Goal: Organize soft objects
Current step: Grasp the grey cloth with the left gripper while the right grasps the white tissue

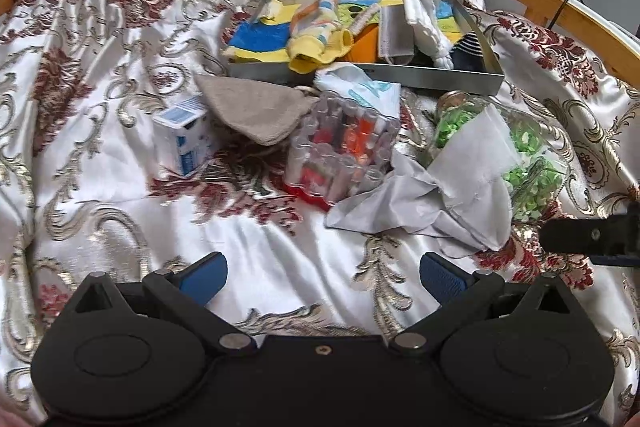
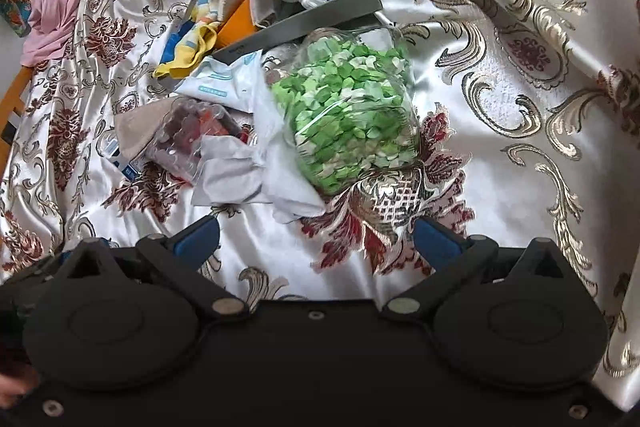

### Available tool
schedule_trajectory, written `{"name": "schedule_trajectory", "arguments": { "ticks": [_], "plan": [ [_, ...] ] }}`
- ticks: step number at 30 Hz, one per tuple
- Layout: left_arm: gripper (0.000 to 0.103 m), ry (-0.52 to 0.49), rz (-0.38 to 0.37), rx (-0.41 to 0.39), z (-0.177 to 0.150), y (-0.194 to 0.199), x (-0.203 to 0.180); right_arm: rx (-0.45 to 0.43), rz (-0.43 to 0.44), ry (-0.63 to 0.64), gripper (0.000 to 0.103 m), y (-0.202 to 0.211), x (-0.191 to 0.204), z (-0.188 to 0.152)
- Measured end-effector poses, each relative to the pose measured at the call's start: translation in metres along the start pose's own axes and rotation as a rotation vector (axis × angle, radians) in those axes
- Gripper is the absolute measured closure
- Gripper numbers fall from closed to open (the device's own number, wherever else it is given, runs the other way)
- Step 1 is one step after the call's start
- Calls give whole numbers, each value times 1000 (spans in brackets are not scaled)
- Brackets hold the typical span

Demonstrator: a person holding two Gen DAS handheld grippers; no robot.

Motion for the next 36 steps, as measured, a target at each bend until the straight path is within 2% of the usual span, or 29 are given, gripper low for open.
{"name": "schedule_trajectory", "arguments": {
  "ticks": [3, 8, 14, 17, 22, 27, 30, 36],
  "plan": [
    [1, 5, -15, 2, 1, -10, -6, -24, 26, 30, 1, -3, -1, 12],
    [1, 29, -40, 4, 7, -28, -11, -147, 51, 126, 1, 5, 9, 32],
    [1, 85, -57, -5, 11, -43, -12, -252, 36, 352, 1, 0, 34, 47],
    [1, 85, -60, -8, 12, -48, -16, -242, 35, 400, 1, -12, 39, 55],
    [1, 47, -39, -8, 10, -54, -18, -219, 23, 375, 1, -27, 38, 72],
    [1, 70, -37, -18, 12, -58, -17, -238, 20, 412, 1, -42, 39, 69],
    [5, 69, -18, -27, 12, -57, -15, -263, 2, 454, 1, -49, 48, 66],
    [10, 77, -10, -36, 13, -57, -13, -272, 13, 482, 14, -50, 56, 64]
  ]
}}
Point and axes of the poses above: each gripper's, at about its wrist camera, not at the fingertips, and y roughly against the way its jaws point, x to its left, z to its top, the point moved 5 cm from there along -y, roughly the way its jaws point, and after that the axes turned 1 degree about -z, right-handed, at the moved point
